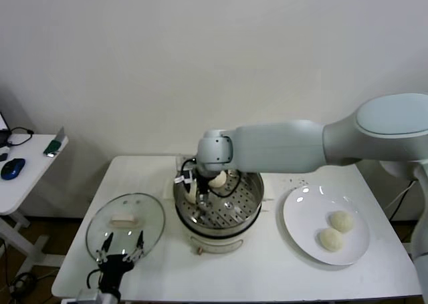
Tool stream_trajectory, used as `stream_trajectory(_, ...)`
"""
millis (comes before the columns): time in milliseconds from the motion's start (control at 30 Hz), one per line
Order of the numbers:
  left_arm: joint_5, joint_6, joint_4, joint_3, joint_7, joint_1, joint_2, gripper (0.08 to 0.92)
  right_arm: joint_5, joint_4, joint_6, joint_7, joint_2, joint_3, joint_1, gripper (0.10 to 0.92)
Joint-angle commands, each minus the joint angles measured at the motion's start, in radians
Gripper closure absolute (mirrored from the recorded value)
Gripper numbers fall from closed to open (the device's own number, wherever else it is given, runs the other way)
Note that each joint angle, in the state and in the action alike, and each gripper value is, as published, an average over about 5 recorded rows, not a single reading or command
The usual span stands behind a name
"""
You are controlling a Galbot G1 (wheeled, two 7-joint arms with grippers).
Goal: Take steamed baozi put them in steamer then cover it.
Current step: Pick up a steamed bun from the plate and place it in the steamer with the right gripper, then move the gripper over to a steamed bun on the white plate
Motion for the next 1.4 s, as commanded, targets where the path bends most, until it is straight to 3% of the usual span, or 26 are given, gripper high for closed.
stream_trajectory(33, 0.003, 0.001, -0.001, 0.002, 0.001, 0.000, -0.001, 0.177, -0.013, 0.024, 0.029, -0.062, -0.037, -0.014, 0.061, 0.203)
stream_trajectory(433, 0.005, 0.005, -0.003, 0.007, 0.004, 0.001, 0.000, 0.177, -0.041, 0.137, 0.272, -0.385, -0.439, -0.228, 0.447, 0.203)
stream_trajectory(667, 0.002, 0.006, 0.001, 0.007, 0.005, -0.006, 0.002, 0.177, -0.237, 0.223, 0.346, -0.436, -0.691, -0.440, 0.539, 0.203)
stream_trajectory(933, 0.003, 0.006, 0.002, 0.006, 0.003, -0.004, -0.008, 0.177, -0.464, 0.251, 0.341, -0.412, -0.915, -0.391, 0.307, 0.203)
stream_trajectory(1400, 0.007, 0.006, -0.005, -0.009, 0.002, 0.011, -0.011, 0.177, -0.648, 0.150, 0.329, -0.394, -0.983, -0.005, -0.185, 0.203)
